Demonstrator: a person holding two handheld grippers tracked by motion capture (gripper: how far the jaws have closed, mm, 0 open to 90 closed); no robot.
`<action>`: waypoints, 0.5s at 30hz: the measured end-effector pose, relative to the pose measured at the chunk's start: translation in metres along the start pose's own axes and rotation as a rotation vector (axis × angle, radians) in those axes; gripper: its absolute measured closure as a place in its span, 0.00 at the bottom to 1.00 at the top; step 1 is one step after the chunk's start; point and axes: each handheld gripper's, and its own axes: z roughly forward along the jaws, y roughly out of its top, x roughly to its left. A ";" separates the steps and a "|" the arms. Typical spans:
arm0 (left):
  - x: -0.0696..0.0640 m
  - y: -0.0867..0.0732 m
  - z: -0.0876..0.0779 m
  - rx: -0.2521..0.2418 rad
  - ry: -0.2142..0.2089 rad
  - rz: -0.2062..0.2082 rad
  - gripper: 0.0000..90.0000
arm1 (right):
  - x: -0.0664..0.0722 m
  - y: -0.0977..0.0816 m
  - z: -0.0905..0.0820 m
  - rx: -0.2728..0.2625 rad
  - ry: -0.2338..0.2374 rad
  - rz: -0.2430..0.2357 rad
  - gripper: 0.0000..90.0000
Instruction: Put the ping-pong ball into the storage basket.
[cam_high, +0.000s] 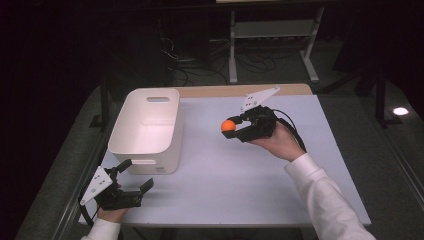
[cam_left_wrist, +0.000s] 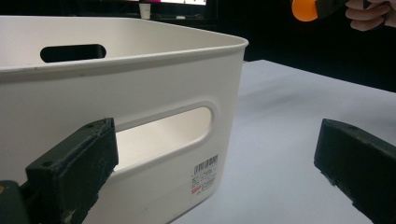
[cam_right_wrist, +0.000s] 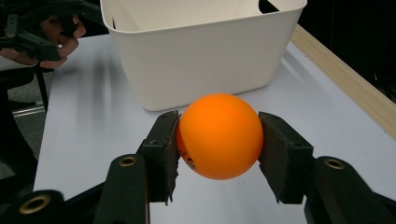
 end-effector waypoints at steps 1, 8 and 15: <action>0.000 0.000 0.000 -0.003 -0.001 -0.004 0.00 | 0.000 0.001 0.000 -0.002 0.003 -0.002 0.55; 0.000 0.000 0.000 -0.002 -0.002 -0.003 0.00 | 0.003 0.008 0.001 -0.014 0.014 -0.018 0.55; 0.000 0.000 0.000 0.002 0.000 0.003 0.00 | 0.005 0.016 0.004 -0.011 0.021 -0.026 0.55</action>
